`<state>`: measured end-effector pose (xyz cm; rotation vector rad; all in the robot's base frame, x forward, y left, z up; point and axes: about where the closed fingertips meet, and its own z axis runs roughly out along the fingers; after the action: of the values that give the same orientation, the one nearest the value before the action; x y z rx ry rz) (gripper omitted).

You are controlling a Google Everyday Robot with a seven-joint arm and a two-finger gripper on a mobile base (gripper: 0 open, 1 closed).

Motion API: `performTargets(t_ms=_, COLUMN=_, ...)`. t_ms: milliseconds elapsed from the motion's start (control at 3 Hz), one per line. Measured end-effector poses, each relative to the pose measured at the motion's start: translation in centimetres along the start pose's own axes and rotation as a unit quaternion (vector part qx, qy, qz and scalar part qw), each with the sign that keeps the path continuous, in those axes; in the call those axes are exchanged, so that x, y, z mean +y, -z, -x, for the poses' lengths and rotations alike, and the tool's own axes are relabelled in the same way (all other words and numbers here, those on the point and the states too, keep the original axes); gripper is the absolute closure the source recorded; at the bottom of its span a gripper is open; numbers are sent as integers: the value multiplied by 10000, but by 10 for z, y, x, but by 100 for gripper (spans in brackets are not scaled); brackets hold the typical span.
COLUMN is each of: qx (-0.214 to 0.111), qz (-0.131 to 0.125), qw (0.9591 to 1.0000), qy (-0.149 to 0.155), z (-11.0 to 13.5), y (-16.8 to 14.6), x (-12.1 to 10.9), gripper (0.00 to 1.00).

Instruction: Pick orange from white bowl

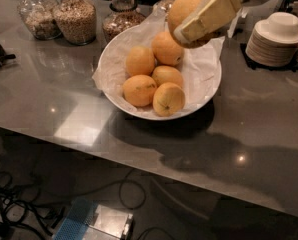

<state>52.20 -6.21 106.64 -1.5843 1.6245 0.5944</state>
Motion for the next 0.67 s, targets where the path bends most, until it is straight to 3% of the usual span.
performTargets(t_ms=333, qx=-209, qz=-284, qw=9969, qy=710, z=52, y=29, x=42, gripper=100)
performTargets(t_ms=667, qx=-561, qz=-173, qw=9890, qy=1356, z=82, y=31, x=76, gripper=100)
